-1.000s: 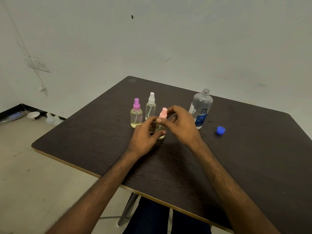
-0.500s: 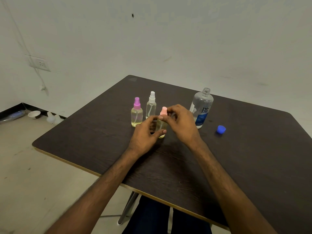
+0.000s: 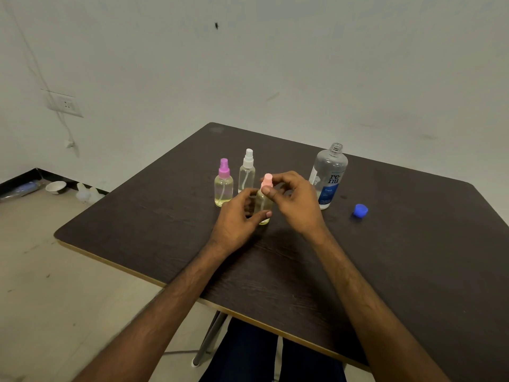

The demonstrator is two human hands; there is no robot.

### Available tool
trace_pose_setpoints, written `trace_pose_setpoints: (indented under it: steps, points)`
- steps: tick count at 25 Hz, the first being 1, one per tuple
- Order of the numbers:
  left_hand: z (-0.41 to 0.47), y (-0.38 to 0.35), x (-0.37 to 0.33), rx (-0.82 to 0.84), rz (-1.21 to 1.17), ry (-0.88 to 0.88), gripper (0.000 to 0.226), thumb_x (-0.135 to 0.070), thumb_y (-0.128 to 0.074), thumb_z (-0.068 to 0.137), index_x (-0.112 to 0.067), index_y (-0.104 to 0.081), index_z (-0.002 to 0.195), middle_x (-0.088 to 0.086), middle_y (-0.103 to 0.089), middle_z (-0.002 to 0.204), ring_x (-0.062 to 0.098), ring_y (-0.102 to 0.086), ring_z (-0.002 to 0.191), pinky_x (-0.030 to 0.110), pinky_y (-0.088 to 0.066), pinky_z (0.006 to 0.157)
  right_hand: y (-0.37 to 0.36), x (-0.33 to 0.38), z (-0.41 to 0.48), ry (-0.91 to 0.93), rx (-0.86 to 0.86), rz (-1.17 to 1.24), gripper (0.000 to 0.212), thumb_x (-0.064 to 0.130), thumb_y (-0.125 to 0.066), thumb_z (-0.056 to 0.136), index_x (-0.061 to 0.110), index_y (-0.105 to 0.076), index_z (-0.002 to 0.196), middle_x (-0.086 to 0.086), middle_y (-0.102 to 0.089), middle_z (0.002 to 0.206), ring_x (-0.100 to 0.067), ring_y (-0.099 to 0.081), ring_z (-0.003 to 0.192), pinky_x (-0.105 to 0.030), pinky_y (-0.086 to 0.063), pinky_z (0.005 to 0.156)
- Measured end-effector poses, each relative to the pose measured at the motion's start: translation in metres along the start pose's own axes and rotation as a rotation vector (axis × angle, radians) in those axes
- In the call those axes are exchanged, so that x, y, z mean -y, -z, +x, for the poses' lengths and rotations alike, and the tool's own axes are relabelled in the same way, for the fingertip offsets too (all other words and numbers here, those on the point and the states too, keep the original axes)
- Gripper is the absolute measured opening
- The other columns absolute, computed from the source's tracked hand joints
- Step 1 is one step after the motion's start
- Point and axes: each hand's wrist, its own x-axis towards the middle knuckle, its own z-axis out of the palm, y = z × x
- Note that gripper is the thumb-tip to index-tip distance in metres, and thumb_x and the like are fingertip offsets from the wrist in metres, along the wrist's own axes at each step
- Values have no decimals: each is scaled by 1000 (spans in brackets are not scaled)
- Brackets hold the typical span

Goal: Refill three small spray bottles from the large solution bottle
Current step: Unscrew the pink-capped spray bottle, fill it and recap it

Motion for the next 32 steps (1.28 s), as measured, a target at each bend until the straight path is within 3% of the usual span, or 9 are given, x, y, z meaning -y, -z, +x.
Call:
trace_pose_setpoints:
  steps: [5, 10, 12, 16, 19, 23, 25, 28, 32]
  points:
    - [1, 1, 2, -11, 51, -26, 46, -19, -82, 81, -18, -61, 122, -4, -73, 107, 8, -70, 101, 37, -58, 93, -6, 3, -2, -66, -65, -131, 36, 50, -78, 76, 21, -61, 88, 7, -63, 82, -7, -59, 72, -23, -50, 62]
    - [1, 0, 1, -7, 6, 8, 51, -18, -82, 81, -12, -61, 126, -1, -74, 108, 7, -71, 100, 34, -59, 92, 1, -2, -7, -30, 73, 100, 35, 24, -67, 92, 22, -62, 127, 5, -62, 109, -4, -60, 92, -20, -51, 82]
    - [1, 0, 1, -4, 5, 16, 52, -18, -82, 81, -14, -60, 128, -1, -74, 108, 7, -71, 100, 33, -58, 93, 2, -2, -4, -21, 79, 89, 29, 18, -66, 93, 18, -68, 121, 4, -66, 107, -4, -61, 92, -23, -51, 84]
    - [1, 0, 1, -10, 19, 2, 48, -17, -82, 81, -17, -61, 124, -3, -74, 106, 5, -70, 99, 32, -58, 92, -2, 3, -2, -84, -22, -46, 23, 35, -77, 83, 20, -67, 97, 6, -65, 94, -6, -61, 81, -18, -49, 69]
    - [1, 0, 0, -7, 11, 7, 49, -17, -82, 81, -17, -61, 125, -3, -73, 106, 6, -70, 100, 31, -58, 93, -2, 6, -3, -67, 12, -81, 27, 36, -74, 85, 20, -65, 105, 6, -63, 100, -5, -59, 84, -14, -45, 69]
    - [0, 0, -4, -6, -8, 17, 53, -15, -82, 81, -13, -60, 129, -1, -73, 108, 4, -70, 99, 22, -57, 91, 9, 6, 0, -8, 111, -10, 27, 19, -70, 89, 20, -70, 116, 6, -65, 107, -4, -60, 87, -19, -50, 79]
    - [0, 1, -4, 1, 2, 18, 53, -14, -81, 82, -13, -59, 130, -2, -72, 108, 1, -68, 98, 18, -56, 89, 6, 7, 2, -35, 65, -66, 26, 22, -74, 85, 18, -72, 111, 5, -66, 103, -6, -59, 79, -22, -50, 73]
    - [1, 1, -2, 2, 10, 6, 49, -13, -81, 82, -15, -61, 127, -2, -73, 108, 5, -70, 101, 26, -57, 93, 1, 12, 2, -74, 11, -177, 29, 29, -76, 84, 16, -68, 108, 5, -64, 95, -3, -53, 70, -15, -39, 64]
    - [1, 0, 0, 9, 20, -12, 47, -13, -80, 82, -15, -62, 126, -4, -74, 108, 4, -69, 103, 28, -56, 95, 10, 21, 6, -16, 89, -314, 32, 40, -76, 82, 19, -70, 104, 6, -67, 96, -3, -56, 78, -19, -44, 69]
